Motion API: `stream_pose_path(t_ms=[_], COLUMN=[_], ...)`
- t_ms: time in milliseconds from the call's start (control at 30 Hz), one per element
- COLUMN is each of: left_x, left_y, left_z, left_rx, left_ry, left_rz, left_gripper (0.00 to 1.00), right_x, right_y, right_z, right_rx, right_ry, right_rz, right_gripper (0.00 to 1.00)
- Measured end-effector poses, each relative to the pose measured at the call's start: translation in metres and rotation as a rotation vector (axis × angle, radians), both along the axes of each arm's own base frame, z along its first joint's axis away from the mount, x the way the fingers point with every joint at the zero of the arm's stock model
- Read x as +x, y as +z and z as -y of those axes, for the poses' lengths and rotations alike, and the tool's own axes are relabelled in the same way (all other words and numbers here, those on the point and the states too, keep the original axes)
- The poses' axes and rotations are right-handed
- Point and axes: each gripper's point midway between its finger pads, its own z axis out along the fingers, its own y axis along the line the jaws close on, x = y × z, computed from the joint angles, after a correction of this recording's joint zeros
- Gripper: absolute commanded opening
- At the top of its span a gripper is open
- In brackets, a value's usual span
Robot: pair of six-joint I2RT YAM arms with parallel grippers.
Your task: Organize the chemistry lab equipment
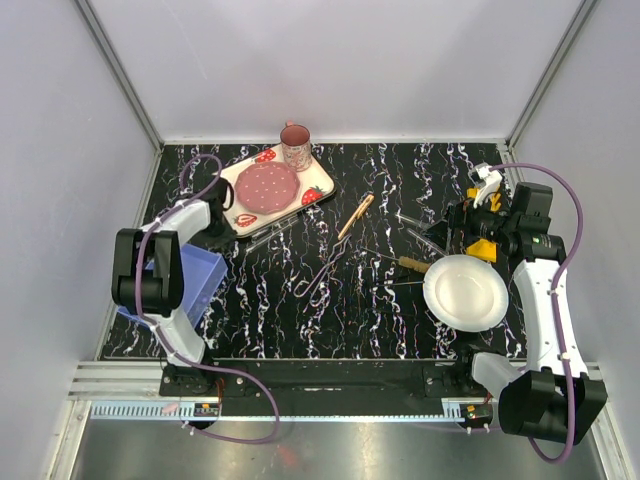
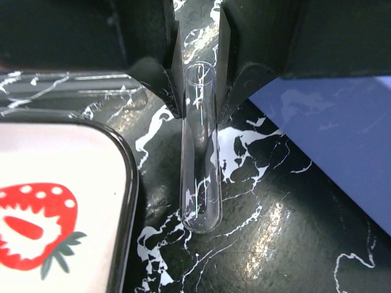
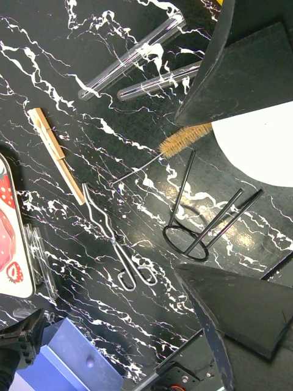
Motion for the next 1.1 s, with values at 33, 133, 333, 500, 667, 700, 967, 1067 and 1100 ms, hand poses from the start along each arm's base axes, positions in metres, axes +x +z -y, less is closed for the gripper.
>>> stream_pose_path(t_ms=[33,133,333,500,667,700,967,1067,1100], left_x=[-0.001,-0.001,-0.005,-0.007,-0.022,-0.027,-0.076,-0.091,-0.095], left_y=[0.005,0.019,0.047,0.075,0.128,0.139,0.207,0.215,0.216], left_z=[0.0,0.001,0.014,0.041,0.105,0.119,0.22,0.249,0.258], left_rx=[0.0,-0.007,-0.072,-0.16,-0.263,-0.285,-0.452,-0.489,-0.498], left_ry=[-0.006,-0.026,-0.113,-0.251,-0.511,-0.565,-0.901,-0.977,-0.999], left_rz=[0.011,0.056,0.161,0.295,0.529,0.578,0.835,0.85,0.848], left_gripper=[0.1,0.09,0.08,0.08,0.08,0.08,0.08,0.08,0.08], right_x=[0.0,0.0,-0.001,0.0,-0.001,-0.001,-0.024,-0.035,-0.037], right_y=[0.0,0.0,0.002,0.014,0.03,0.032,0.035,0.041,0.044], right_z=[0.0,0.0,-0.002,-0.008,-0.021,-0.025,-0.081,-0.104,-0.11], right_rx=[0.0,0.003,0.012,0.042,0.112,0.127,0.185,0.193,0.197], right_ry=[0.0,0.001,0.006,0.048,0.151,0.174,0.391,0.459,0.474], right_rz=[0.0,-0.001,-0.004,0.0,-0.06,-0.085,-0.259,-0.298,-0.309], right_gripper=[1.0,1.0,1.0,1.0,1.0,1.0,1.0,1.0,1.0])
